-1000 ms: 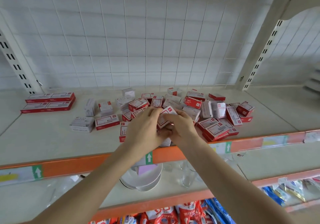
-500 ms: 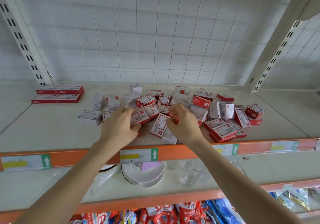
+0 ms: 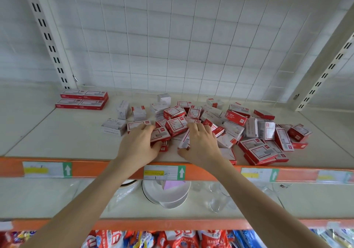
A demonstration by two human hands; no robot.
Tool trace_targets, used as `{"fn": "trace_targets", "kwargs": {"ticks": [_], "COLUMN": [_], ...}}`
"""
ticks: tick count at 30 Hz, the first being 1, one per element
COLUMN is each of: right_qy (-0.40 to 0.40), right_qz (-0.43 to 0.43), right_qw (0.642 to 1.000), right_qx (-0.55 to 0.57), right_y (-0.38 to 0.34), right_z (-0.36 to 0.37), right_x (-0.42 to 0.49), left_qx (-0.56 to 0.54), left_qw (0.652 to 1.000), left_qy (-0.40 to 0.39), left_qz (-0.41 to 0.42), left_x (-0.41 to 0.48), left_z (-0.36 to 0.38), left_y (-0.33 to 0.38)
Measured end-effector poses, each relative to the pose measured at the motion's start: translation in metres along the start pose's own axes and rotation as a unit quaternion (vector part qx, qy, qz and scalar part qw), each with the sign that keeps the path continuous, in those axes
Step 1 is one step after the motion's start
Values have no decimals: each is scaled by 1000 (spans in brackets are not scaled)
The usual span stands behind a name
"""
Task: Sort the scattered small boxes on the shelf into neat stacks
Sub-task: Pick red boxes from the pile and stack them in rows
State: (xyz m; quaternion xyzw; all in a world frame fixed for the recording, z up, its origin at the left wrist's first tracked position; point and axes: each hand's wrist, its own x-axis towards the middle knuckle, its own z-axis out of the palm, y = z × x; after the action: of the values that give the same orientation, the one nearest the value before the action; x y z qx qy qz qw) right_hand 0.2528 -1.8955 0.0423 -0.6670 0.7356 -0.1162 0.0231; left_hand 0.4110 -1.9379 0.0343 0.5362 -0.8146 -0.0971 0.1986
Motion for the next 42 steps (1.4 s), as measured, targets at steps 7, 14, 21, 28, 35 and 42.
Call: {"fn": "trace_targets", "kwargs": {"ticks": [7,14,21,28,35,42], "right_qy": [11,39,72,43,-2,12], "right_qz": [23,4,-16,-134,-205,-166], "right_qw": [999,989,957,945,940,937], "right_qx": [22,144,282,294,271,308], "right_y": [0,3,6,10,8,3], "right_z": [4,-3,-21,-31,-42,-37], "right_x": [4,-4,-10,-12,-12,-4], "left_qx": [7,-58,-205,-440,-619,-643], "left_qw": [1000,993,973,881,744,757], "left_qy": [15,96,84,-153,-230,-67], "left_qz": [2,35,60,-84,-100,-95], "left_x": [-3,-7,-4,10,13,12], "left_z": [1,-6,-19,-22,-28,-25], "left_y": [-2,8,25,33,23,25]}}
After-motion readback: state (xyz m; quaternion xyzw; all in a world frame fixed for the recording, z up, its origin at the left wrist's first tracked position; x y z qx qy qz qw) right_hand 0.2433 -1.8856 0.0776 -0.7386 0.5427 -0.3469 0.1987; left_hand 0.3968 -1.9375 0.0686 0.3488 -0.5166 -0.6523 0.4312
